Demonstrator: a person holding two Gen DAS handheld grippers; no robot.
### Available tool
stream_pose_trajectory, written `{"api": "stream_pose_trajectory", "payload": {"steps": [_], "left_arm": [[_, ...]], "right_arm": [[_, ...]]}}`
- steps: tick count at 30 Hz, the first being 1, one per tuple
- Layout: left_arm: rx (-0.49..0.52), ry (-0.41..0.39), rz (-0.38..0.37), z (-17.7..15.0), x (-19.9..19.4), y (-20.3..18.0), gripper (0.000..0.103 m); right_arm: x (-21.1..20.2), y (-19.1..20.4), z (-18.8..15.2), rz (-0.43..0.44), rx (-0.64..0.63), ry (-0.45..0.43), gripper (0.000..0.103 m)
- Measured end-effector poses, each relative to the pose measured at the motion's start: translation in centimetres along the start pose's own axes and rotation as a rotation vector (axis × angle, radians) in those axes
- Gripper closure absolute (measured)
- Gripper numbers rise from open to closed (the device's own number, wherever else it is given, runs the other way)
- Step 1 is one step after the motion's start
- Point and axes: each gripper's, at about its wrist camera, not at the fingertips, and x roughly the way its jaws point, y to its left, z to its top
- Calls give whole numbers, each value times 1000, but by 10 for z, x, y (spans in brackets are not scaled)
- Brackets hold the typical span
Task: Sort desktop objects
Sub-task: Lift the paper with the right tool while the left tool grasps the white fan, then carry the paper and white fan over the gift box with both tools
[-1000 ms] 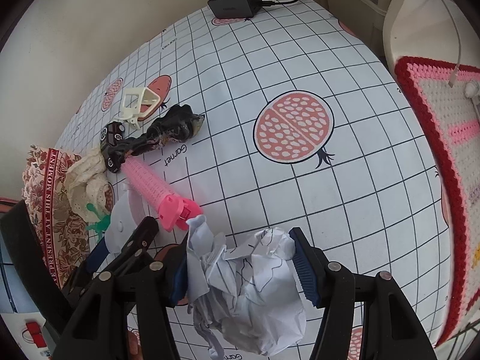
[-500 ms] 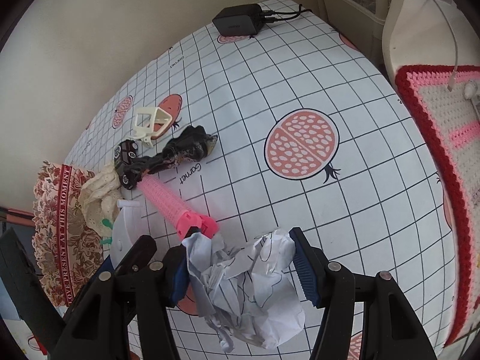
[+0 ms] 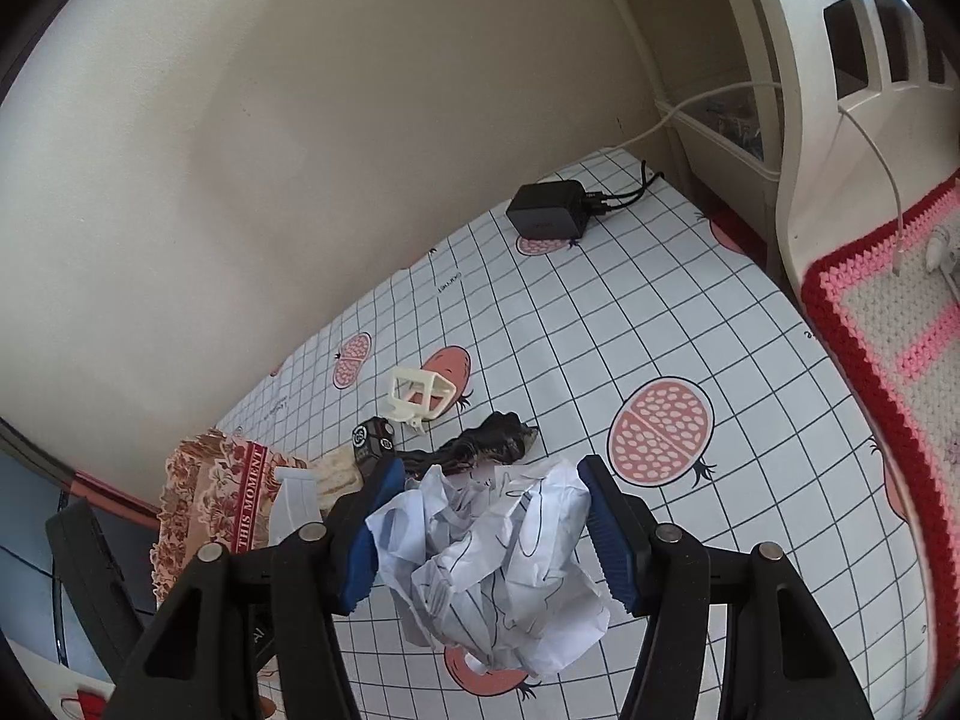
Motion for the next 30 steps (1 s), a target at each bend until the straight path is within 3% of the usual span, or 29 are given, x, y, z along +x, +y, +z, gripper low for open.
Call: {"api": "stream_pose_trajectory", "payload": {"steps": [8, 15, 21, 30], "left_arm": [[-49, -44, -37, 7, -15, 17, 14], [-115, -117, -47, 15, -42, 44, 14], [-192, -196, -38, 22, -72, 79, 14], [-330, -262, 35, 20, -96, 141, 14]], "right_arm": [[3, 21, -5, 7, -46, -15, 40], [-13, 55, -13, 59, -125, -88, 40], [-18, 83, -25, 105, -187, -121, 40], [-4, 127, -47, 150, -272, -75, 40]]}}
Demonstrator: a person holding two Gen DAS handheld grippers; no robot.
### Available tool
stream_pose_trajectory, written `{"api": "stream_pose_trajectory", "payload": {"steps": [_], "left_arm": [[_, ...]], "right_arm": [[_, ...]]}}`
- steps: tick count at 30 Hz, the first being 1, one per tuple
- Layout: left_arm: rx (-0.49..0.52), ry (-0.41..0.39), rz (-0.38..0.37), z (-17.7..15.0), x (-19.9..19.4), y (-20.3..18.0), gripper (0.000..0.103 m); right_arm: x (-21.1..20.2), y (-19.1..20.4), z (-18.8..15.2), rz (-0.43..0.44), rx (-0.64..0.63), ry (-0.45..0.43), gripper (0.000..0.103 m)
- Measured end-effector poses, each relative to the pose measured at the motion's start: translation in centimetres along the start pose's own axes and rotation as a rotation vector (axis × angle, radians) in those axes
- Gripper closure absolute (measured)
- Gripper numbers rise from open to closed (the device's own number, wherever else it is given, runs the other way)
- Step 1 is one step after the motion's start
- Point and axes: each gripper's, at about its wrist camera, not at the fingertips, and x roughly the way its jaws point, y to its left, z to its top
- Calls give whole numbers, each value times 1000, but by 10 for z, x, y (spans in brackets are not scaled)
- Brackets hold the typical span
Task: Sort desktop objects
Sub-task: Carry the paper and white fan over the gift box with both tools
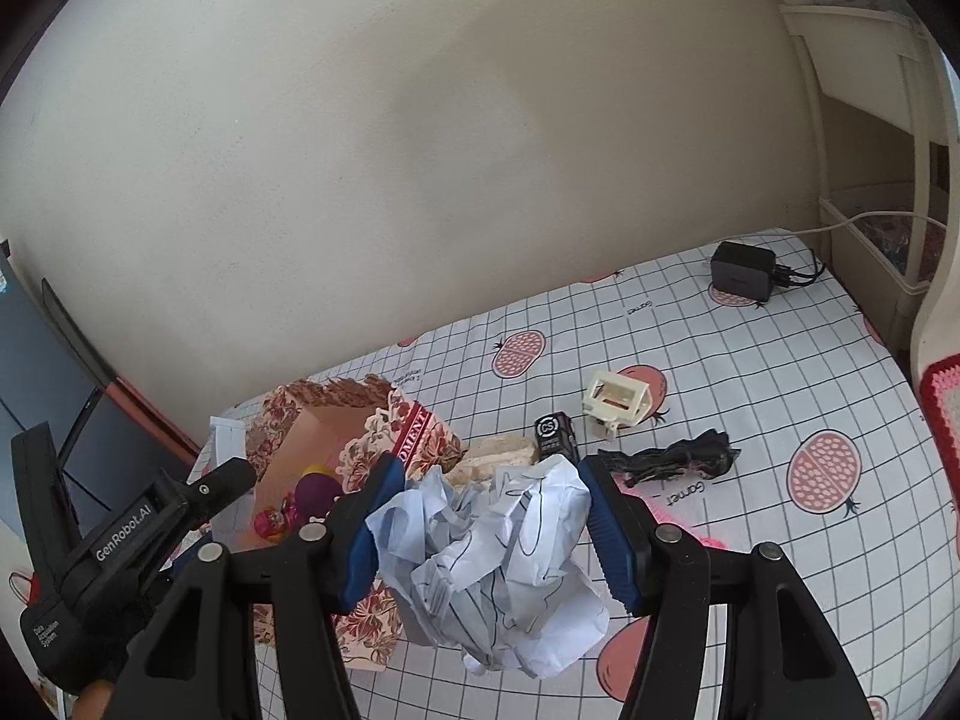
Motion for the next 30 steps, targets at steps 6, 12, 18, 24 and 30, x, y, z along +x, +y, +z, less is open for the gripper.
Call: {"api": "stream_pose_trajectory", "payload": {"steps": [6, 12, 18, 24, 30], "left_arm": [[-72, -47, 56, 11, -12, 37, 14], [-144, -76, 98, 17, -20, 70, 14], [-202, -105, 122, 22, -31, 96, 14], [-250, -134, 138, 27, -41, 117, 14], [-283, -147, 141, 28, -45, 131, 14]], "right_arm": [[8, 28, -9, 75, -29, 4, 40], [13, 66, -21, 145, -114, 5, 40], [22, 91, -33, 191, -154, 21, 40], [25, 109, -41, 243, -170, 12, 40], [24, 125, -47, 303, -167, 3, 40]]}}
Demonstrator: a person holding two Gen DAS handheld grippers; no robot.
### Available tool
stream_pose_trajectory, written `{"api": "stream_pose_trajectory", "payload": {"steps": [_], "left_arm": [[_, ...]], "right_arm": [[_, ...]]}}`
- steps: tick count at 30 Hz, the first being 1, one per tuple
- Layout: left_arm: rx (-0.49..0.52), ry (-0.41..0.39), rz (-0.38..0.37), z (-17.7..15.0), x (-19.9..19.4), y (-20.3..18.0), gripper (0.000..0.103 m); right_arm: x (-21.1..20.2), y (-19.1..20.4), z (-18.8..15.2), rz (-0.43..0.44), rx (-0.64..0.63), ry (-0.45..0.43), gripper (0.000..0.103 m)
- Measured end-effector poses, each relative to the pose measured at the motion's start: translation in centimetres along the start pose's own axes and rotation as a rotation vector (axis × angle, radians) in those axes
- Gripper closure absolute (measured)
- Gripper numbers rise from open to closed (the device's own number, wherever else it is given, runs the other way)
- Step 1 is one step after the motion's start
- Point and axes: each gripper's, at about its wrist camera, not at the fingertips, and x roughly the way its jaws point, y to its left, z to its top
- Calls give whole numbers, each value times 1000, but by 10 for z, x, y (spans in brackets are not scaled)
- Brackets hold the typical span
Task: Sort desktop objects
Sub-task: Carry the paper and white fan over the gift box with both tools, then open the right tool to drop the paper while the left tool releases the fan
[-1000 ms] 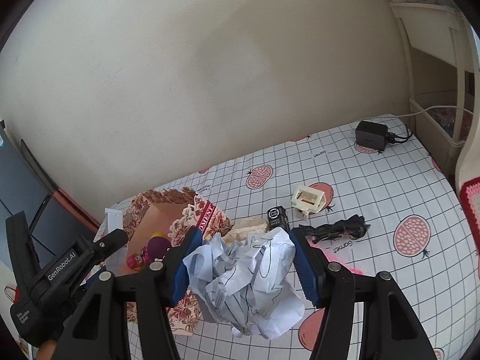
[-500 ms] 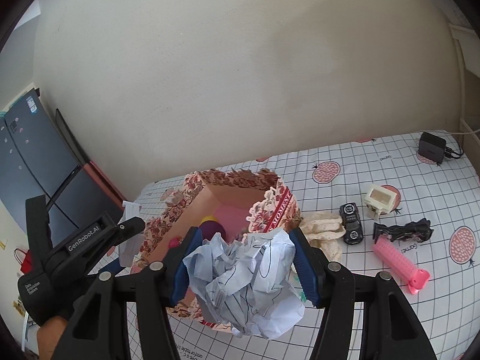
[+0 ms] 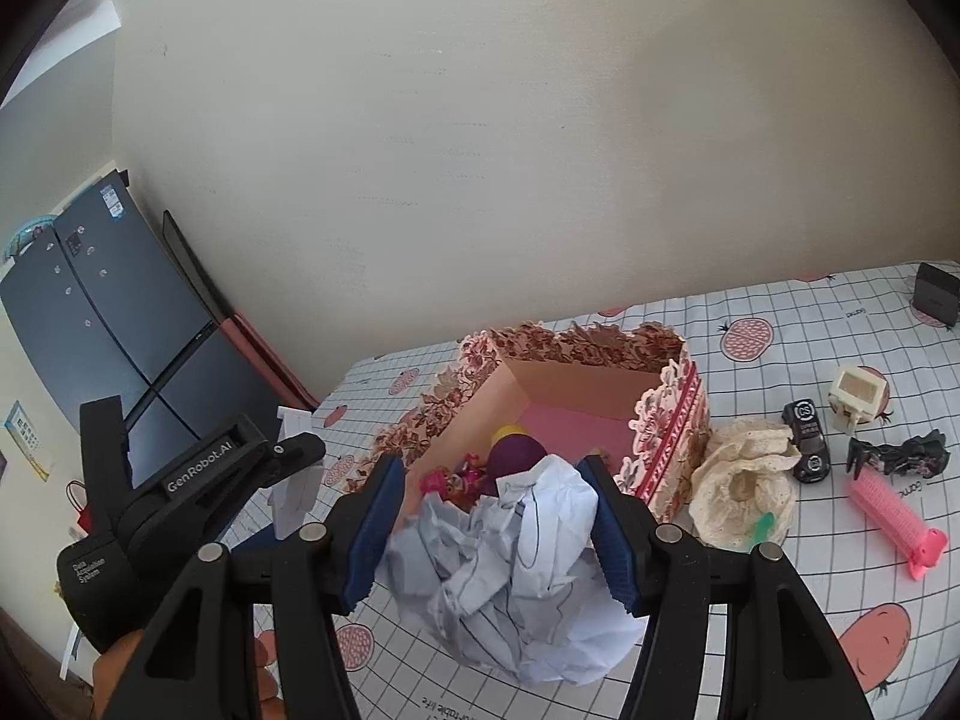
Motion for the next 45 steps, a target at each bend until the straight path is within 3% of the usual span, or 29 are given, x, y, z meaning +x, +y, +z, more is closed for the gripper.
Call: {"api": "stream_pose_trajectory", "payload": {"steps": [13, 22, 33, 45], "left_arm": [[-22, 25, -15, 0, 7, 8, 14], [-5, 87, -24, -10, 25, 1, 14], [-16, 115, -44, -16, 31, -2, 14], [-30, 128, -40, -17, 36, 3, 14]], "right_arm": [[4, 22, -1, 35, -48, -43, 40], [15, 19, -5, -14, -56, -53, 40], [50, 0, -10, -30, -10, 32, 41], [54, -1, -15, 50, 6, 71, 79]]}}
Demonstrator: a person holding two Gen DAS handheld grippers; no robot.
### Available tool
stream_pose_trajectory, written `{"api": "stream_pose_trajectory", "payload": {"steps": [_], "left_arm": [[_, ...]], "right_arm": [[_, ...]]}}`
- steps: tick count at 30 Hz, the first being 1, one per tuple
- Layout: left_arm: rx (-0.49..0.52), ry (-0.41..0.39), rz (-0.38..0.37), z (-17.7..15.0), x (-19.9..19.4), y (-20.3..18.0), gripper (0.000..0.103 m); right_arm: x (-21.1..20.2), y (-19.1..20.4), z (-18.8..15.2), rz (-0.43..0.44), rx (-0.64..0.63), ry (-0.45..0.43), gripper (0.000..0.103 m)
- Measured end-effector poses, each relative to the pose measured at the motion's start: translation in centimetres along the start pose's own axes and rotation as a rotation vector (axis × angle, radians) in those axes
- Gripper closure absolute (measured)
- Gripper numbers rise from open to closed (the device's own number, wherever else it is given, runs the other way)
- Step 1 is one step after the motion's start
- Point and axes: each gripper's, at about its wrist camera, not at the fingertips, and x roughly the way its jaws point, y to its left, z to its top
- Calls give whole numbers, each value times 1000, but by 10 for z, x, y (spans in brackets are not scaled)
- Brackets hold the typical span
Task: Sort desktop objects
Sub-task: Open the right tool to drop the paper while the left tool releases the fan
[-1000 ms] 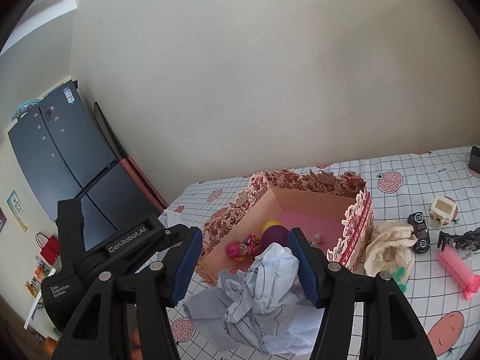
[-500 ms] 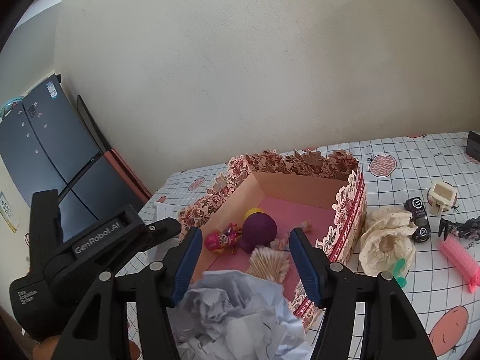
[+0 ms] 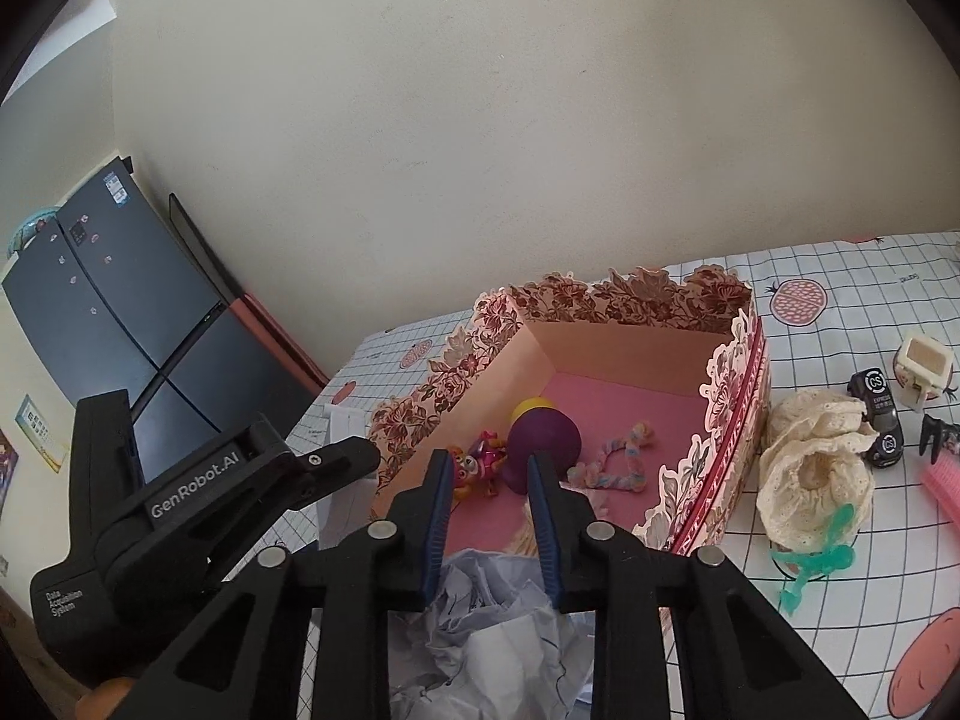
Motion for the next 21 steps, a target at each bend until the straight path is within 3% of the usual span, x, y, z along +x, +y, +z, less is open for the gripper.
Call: {"api": "stream_pose_trajectory", "payload": {"steps": [3, 4, 5, 12, 21], "left_arm": [[-3, 0, -1, 0, 0, 0, 14], [-3, -1, -1, 0, 0, 0, 14], [-3, -1, -1, 0, 0, 0, 14], [-5, 1, -2, 0, 2, 1, 14], [-9, -2, -1, 1, 2, 2, 14]], "right_arm": [[-1, -1, 1, 4, 7, -2, 86], [-1, -3, 1, 3, 11, -5, 95], [-2, -4, 2, -3, 16, -12, 96], [6, -8, 7, 23, 29, -7, 96], [15, -1, 34, 8, -38, -62, 93]]}}
